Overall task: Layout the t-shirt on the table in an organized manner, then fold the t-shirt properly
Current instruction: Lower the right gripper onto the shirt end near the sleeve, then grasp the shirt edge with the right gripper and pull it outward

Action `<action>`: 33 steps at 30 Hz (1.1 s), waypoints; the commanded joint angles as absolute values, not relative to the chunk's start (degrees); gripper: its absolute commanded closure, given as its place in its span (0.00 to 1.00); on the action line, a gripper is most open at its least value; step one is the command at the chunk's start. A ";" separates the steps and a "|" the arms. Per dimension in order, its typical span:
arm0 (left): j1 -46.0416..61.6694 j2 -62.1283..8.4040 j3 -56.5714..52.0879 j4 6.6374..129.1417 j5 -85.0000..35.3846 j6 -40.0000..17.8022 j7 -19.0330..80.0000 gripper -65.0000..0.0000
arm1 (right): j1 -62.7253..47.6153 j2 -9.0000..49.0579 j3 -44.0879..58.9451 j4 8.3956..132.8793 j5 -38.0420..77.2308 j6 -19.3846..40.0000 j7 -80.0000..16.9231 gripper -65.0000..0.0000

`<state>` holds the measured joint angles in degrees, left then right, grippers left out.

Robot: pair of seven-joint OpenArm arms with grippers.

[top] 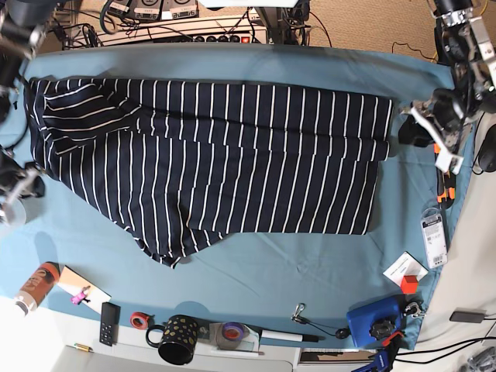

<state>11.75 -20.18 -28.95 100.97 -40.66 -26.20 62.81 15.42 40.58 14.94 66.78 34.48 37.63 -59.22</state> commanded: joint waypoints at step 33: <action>7.31 -21.08 -23.75 101.86 -39.57 -25.96 60.38 0.65 | 25.85 31.14 -4.40 75.09 38.89 40.00 -74.00 1.00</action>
